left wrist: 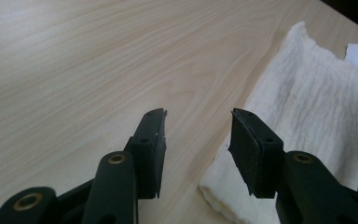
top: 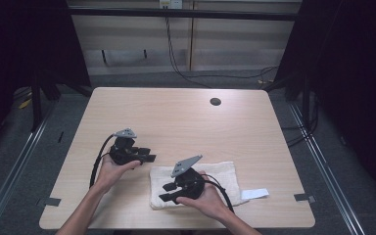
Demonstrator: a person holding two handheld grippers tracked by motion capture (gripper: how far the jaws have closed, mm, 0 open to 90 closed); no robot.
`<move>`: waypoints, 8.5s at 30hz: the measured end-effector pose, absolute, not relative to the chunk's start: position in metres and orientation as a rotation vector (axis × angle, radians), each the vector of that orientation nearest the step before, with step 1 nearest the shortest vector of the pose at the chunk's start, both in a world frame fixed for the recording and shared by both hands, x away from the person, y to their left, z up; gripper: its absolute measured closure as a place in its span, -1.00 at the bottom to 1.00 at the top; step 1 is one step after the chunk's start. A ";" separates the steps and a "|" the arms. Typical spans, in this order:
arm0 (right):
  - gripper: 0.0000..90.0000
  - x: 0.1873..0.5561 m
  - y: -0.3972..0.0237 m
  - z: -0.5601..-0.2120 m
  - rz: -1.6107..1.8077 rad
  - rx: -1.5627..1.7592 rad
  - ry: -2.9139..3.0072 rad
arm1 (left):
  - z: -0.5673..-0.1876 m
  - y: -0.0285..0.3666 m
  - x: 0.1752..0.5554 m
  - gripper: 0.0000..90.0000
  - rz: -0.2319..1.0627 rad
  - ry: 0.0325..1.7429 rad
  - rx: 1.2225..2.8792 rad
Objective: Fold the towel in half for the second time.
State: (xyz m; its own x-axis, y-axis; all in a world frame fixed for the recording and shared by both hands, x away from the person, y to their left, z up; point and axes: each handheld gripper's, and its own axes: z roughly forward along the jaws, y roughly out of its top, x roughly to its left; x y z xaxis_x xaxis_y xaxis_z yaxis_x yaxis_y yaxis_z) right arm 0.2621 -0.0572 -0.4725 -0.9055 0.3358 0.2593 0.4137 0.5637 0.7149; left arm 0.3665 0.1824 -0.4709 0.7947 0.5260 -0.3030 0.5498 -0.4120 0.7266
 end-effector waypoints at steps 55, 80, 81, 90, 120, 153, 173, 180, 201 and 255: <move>0.81 0.240 -0.020 -0.499 -1.245 -0.524 -2.925 | -0.485 0.192 0.363 -0.01 -0.035 0.845 2.138; 0.87 0.252 -0.022 -0.499 -1.208 -0.589 -2.816 | -0.496 0.164 0.353 0.49 -0.147 0.660 2.280; 0.88 0.253 -0.022 -0.499 -1.215 -0.577 -2.818 | -0.495 0.162 0.352 0.56 -0.134 0.655 2.291; 0.90 0.254 -0.024 -0.499 -1.210 -0.586 -2.805 | -0.496 0.161 0.351 0.90 -0.148 0.669 2.292; 0.90 0.254 -0.030 -0.484 -1.307 -0.660 -2.734 | -0.486 0.178 0.356 0.89 -0.173 0.754 2.138; 0.91 0.257 -0.010 -0.426 -1.490 -0.638 -2.697 | -0.440 0.209 0.352 0.89 -0.124 0.821 2.057; 0.91 0.255 0.002 -0.426 -1.581 -0.627 -2.664 | -0.435 0.206 0.352 0.88 -0.103 0.824 2.043; 0.91 0.255 -0.012 -0.428 -1.585 -0.668 -2.666 | -0.433 0.192 0.353 0.88 -0.088 0.817 2.056; 0.91 0.254 -0.053 -0.436 -1.565 -0.763 -2.675 | -0.438 0.162 0.359 0.89 -0.106 0.792 2.095; 0.90 0.234 -0.123 -0.464 -1.471 -0.926 -2.677 | -0.454 0.070 0.362 0.88 -0.200 0.662 2.204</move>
